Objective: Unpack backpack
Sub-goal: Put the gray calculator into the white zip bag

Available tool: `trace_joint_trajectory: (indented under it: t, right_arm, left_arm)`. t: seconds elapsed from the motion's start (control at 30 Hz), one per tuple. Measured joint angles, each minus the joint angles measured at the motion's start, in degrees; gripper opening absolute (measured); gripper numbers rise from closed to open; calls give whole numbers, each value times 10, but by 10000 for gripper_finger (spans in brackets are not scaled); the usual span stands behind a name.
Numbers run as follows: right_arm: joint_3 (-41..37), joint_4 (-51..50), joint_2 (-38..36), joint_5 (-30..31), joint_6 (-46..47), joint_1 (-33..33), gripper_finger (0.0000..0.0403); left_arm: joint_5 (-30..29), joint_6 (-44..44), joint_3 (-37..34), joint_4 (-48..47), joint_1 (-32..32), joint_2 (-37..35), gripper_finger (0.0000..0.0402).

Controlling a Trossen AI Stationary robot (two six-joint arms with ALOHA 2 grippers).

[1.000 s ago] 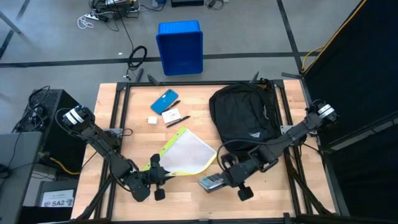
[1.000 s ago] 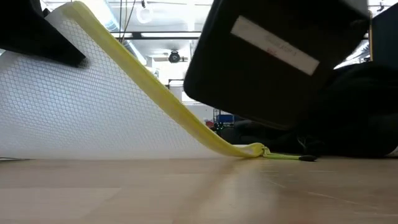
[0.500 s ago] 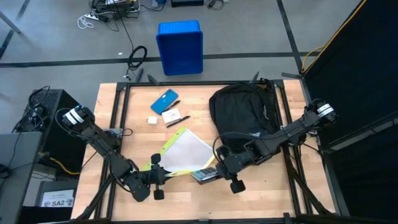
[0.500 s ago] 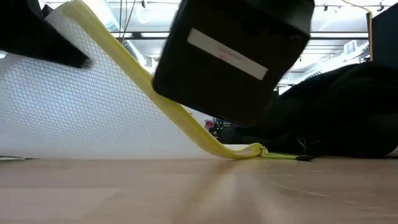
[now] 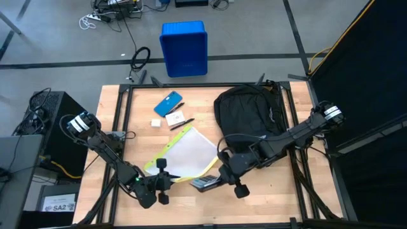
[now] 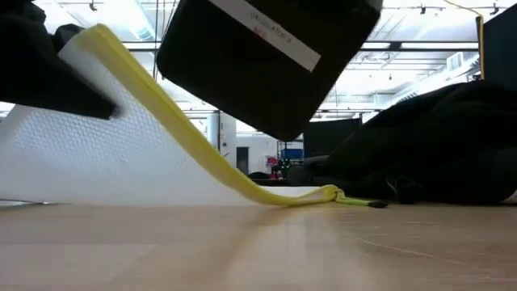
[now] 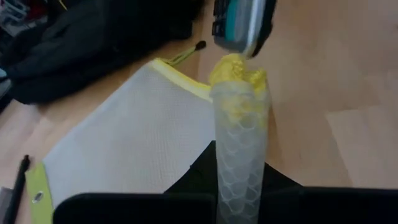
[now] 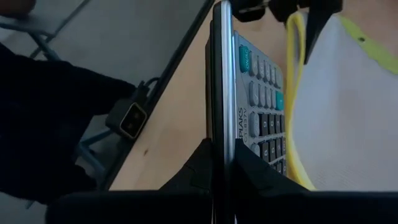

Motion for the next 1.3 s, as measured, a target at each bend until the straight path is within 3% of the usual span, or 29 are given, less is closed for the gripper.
trace_joint_trajectory:
  t: [0.33,0.63,1.2,1.3]
  right_arm:
    - [0,34,0,1,10,-16,1]
    - [0,68,0,0,17,-22,1]
    - [0,82,0,13,2,-22,1]
    - [0,81,0,6,6,-23,1]
  left_arm:
    - [-11,86,0,89,0,0,0]
    - [-32,94,0,140,0,0,0]
    - [-65,283,0,367,0,1,0]
    - [-70,291,0,366,0,0,0]
